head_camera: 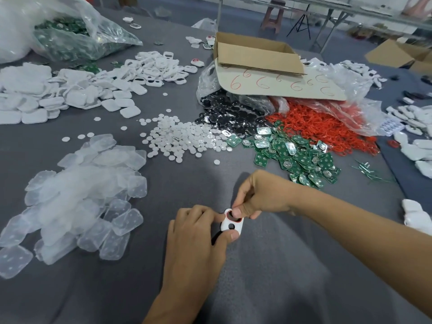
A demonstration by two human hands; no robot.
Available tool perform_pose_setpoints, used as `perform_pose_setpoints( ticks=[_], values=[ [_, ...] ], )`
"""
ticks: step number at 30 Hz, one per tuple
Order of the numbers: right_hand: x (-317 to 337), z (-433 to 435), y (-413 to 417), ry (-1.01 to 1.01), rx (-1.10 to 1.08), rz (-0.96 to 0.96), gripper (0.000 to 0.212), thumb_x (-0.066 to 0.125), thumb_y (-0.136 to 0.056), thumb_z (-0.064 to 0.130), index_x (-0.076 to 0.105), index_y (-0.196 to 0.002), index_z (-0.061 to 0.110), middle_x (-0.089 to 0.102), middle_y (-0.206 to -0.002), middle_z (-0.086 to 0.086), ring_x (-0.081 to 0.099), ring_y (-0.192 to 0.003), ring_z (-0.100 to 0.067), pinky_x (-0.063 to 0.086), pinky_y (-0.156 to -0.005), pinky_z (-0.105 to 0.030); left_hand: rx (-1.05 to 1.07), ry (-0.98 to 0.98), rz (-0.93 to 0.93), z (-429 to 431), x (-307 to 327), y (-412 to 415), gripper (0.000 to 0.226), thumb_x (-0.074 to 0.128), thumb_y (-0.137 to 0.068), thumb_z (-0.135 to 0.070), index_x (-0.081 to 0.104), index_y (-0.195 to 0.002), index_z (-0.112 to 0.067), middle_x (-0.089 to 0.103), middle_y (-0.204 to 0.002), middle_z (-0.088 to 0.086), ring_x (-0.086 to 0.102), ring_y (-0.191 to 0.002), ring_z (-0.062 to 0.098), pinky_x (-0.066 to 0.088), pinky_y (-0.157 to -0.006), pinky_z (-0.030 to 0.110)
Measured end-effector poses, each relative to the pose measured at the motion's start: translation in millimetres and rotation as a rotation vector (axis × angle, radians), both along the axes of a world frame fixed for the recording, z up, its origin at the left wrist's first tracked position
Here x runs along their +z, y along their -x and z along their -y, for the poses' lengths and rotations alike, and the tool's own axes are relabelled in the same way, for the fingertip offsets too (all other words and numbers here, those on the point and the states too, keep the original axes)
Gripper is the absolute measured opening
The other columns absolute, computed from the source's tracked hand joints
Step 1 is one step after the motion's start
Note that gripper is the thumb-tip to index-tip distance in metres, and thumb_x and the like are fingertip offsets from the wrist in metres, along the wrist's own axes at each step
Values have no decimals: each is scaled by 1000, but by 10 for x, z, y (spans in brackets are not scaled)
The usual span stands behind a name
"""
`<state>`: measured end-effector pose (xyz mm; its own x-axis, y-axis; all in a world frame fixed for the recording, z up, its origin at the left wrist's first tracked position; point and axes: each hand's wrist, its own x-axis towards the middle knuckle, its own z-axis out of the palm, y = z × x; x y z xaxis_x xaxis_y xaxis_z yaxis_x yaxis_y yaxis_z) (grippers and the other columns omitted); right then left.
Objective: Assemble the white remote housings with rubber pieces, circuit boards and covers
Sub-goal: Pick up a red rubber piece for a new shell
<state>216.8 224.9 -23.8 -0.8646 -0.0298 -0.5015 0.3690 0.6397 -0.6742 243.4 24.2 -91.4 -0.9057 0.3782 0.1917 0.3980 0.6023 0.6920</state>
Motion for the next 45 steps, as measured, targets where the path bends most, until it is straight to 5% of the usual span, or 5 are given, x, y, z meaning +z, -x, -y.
perform_pose_setpoints(
  ticks=[8,26,32,38,45],
  values=[
    [-122,135,-55,-375,78,-215,18,88,-72,24,73,-64,24,64,-54,25,58,-54,13,40,-51,-5,-3,-18,5,-6,-2,0,25,75,-76,-53,56,-85,-40,57,-92,-27,43,-94,3,24,-75,27],
    [-282,585,-784,549,-850,-492,37,65,-85,-16,75,-95,19,74,-93,3,67,-98,-5,54,-84,-19,31,-41,-216,-35,-16,-83,29,61,-86,-48,65,-68,-26,59,-83,-16,53,-81,14,43,-70,38],
    [-433,681,-776,-49,-541,-728,33,72,-78,-11,77,-85,20,70,-93,14,67,-95,-6,51,-82,-20,29,-121,-129,-19,-31,-56,26,75,-86,-43,72,-67,-25,61,-82,-16,55,-82,11,47,-76,34],
    [-419,556,-728,-127,-420,-757,30,74,-83,-1,78,-88,28,69,-100,20,65,-101,-4,49,-86,-17,37,-208,81,39,54,14,22,88,-69,-41,70,-79,-33,59,-95,-19,61,-89,9,49,-77,25],
    [-217,55,180,-287,-560,-824,27,69,-86,7,76,-102,27,72,-98,13,64,-86,-5,50,-82,-19,17,-250,-70,-535,461,743,19,76,-88,-19,69,-98,-34,61,-95,-16,59,-82,3,45,-79,17]
  ],
)
